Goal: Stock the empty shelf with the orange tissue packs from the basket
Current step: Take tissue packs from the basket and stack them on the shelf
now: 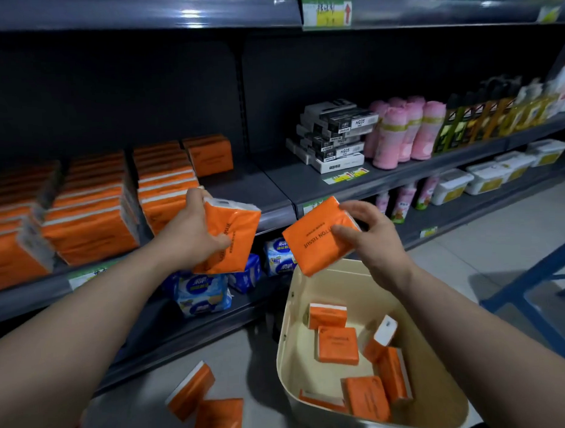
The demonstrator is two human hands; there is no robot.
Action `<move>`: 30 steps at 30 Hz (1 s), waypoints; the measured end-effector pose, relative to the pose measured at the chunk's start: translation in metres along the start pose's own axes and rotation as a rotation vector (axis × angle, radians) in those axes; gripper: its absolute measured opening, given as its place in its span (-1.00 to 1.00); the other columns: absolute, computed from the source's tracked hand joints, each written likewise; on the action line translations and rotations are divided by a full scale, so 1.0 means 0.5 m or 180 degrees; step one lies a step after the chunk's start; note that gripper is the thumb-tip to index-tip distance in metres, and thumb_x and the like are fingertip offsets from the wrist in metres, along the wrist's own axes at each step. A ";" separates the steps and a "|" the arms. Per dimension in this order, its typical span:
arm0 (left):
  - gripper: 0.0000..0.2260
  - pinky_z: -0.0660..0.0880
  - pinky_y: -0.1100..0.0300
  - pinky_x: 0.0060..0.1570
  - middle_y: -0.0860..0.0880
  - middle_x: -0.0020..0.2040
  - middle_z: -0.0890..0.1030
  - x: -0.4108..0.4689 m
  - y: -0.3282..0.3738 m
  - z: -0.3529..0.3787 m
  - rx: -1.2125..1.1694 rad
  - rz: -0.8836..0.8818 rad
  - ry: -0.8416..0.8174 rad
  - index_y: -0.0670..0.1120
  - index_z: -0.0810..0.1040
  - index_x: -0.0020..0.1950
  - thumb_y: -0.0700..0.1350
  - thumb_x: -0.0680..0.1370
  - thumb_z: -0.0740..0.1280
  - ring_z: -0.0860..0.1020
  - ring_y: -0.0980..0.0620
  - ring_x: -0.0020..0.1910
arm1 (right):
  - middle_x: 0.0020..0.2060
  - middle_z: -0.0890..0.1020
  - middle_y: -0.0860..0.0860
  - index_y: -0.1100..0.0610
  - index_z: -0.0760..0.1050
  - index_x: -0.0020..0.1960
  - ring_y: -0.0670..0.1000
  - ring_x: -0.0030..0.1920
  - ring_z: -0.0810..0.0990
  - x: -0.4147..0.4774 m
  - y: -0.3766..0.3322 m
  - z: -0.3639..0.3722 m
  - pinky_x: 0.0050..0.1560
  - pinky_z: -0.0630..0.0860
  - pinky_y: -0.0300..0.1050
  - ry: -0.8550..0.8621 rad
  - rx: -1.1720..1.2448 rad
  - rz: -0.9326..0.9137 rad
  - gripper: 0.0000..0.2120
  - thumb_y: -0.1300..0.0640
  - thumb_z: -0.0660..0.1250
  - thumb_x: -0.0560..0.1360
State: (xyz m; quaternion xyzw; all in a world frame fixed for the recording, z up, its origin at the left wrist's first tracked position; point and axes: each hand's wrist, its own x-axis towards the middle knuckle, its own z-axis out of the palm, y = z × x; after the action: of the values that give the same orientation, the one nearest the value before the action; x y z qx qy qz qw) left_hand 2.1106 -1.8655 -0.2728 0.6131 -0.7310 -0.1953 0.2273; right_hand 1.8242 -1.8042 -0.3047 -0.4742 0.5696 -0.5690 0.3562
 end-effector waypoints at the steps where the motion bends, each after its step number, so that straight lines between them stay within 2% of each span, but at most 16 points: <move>1: -0.45 0.38 0.18 -0.43 -0.01 -0.18 0.50 0.002 -0.002 -0.004 -0.0059 -0.0009 0.0020 0.14 0.13 0.12 -0.03 0.37 0.47 0.52 0.04 -0.27 | 0.05 0.57 -0.05 -0.06 0.46 0.12 -0.04 0.02 0.58 0.001 0.000 0.003 -0.12 0.55 -0.22 -0.0019 0.0109 0.0086 -0.63 0.27 0.43 0.41; 3: -0.43 0.41 0.18 -0.36 0.01 -0.11 0.52 0.004 -0.005 -0.011 -0.0160 -0.0076 0.0042 0.14 0.15 0.13 -0.03 0.36 0.49 0.53 0.05 -0.20 | 0.05 0.58 0.01 0.01 0.36 0.25 -0.01 0.01 0.60 0.000 -0.001 0.008 -0.15 0.54 -0.18 -0.0091 0.0254 0.0283 -0.53 0.27 0.42 0.42; 6: -0.51 0.37 0.28 -0.35 0.12 -0.08 0.49 0.005 -0.005 -0.014 -0.0325 -0.0223 0.0182 0.09 0.28 0.13 0.00 0.36 0.50 0.49 0.13 -0.16 | 0.08 0.63 0.12 0.19 0.43 0.25 0.08 0.02 0.64 0.002 -0.002 0.017 -0.08 0.60 -0.06 -0.0249 0.0259 0.0387 -0.62 0.27 0.38 0.45; 9: -0.65 0.43 0.23 -0.31 0.19 -0.13 0.46 0.008 -0.003 -0.014 -0.0668 -0.0321 0.0195 0.07 0.41 0.10 0.06 0.41 0.47 0.49 0.19 -0.17 | 0.07 0.63 0.15 0.16 0.45 0.25 0.14 0.03 0.64 0.004 -0.002 0.022 -0.01 0.61 0.09 -0.0286 0.0437 0.0550 -0.62 0.26 0.38 0.45; 11: -0.66 0.49 0.18 -0.21 0.17 -0.09 0.48 0.008 -0.003 -0.014 -0.0883 -0.0318 0.0155 0.06 0.43 0.14 0.09 0.44 0.43 0.52 0.16 -0.12 | 0.06 0.62 0.17 0.13 0.45 0.24 0.14 -0.01 0.64 0.009 -0.001 0.024 -0.08 0.62 0.08 -0.0165 0.0595 0.0663 -0.63 0.24 0.39 0.45; 13: -0.65 0.51 0.14 -0.15 0.12 -0.01 0.50 0.008 -0.003 -0.013 -0.0979 -0.0288 0.0148 0.06 0.41 0.20 0.10 0.47 0.39 0.53 0.12 -0.07 | 0.09 0.59 0.21 0.13 0.43 0.28 0.16 0.00 0.63 0.016 0.001 0.024 -0.07 0.63 0.12 0.0039 0.0725 0.0849 -0.60 0.19 0.39 0.46; 16: -0.70 0.46 0.20 -0.27 0.14 -0.04 0.52 0.005 -0.002 -0.014 -0.1074 -0.0237 0.0101 0.16 0.35 0.23 0.13 0.53 0.29 0.55 0.16 -0.13 | 0.15 0.55 0.26 0.24 0.35 0.34 0.22 0.08 0.61 0.028 0.008 0.024 0.00 0.59 0.24 0.0254 0.1114 0.1228 -0.47 0.14 0.43 0.45; 19: -0.72 0.42 0.29 -0.39 0.22 -0.13 0.50 0.006 0.003 -0.016 -0.1122 -0.0227 0.0130 0.24 0.27 0.24 0.17 0.56 0.22 0.56 0.18 -0.19 | 0.09 0.61 0.26 0.33 0.41 0.26 0.18 0.01 0.65 0.039 0.008 0.029 -0.11 0.61 0.12 0.0072 0.1551 0.1342 -0.49 0.23 0.47 0.38; 21: -0.69 0.44 0.24 -0.36 0.19 -0.11 0.53 0.012 0.004 -0.017 -0.1123 -0.0209 0.0174 0.25 0.25 0.26 0.17 0.55 0.22 0.58 0.13 -0.18 | 0.07 0.64 0.23 0.33 0.42 0.25 0.16 -0.02 0.67 0.049 0.012 0.032 -0.11 0.62 0.06 -0.0059 0.1502 0.1320 -0.43 0.26 0.52 0.30; 24: -0.68 0.48 0.18 -0.30 0.13 -0.09 0.56 0.030 0.006 -0.020 -0.0934 -0.0101 0.0231 0.27 0.24 0.22 0.08 0.54 0.29 0.60 0.07 -0.19 | 0.10 0.61 0.18 0.21 0.35 0.31 0.16 0.01 0.65 0.070 0.023 0.038 0.07 0.58 0.14 0.0178 0.0983 0.1214 -0.24 0.24 0.60 0.19; 27: -0.65 0.44 0.21 -0.27 0.14 -0.12 0.53 0.074 0.012 -0.027 -0.0734 -0.0045 0.0517 0.14 0.32 0.15 0.00 0.46 0.39 0.55 0.13 -0.19 | 0.07 0.59 0.11 0.13 0.28 0.36 0.12 0.02 0.62 0.103 0.021 0.056 0.14 0.55 0.16 0.0473 0.0604 0.0970 -0.13 0.21 0.62 0.15; 29: -0.69 0.37 0.28 -0.29 0.18 -0.15 0.48 0.115 0.020 -0.036 -0.0624 0.0035 0.0759 0.05 0.41 0.07 -0.01 0.42 0.45 0.48 0.20 -0.20 | 0.02 0.58 0.04 0.10 0.25 0.38 0.09 0.02 0.62 0.135 0.012 0.073 0.15 0.54 0.18 0.0543 0.0587 0.0838 -0.11 0.23 0.61 0.16; 30: -0.71 0.34 0.29 -0.30 0.16 -0.15 0.49 0.139 0.024 -0.041 -0.0560 0.0078 0.0834 0.03 0.45 0.04 0.00 0.40 0.47 0.47 0.17 -0.20 | 0.00 0.58 0.02 0.09 0.25 0.38 0.09 0.01 0.62 0.154 0.006 0.083 0.15 0.54 0.18 0.0556 0.0578 0.0780 -0.13 0.24 0.60 0.17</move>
State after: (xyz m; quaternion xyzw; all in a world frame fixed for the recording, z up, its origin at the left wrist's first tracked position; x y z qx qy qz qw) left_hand 2.1025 -1.9319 -0.2429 0.6021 -0.6825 -0.1741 0.3760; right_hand 1.8402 -1.8900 -0.3014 -0.3158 0.5982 -0.6095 0.4135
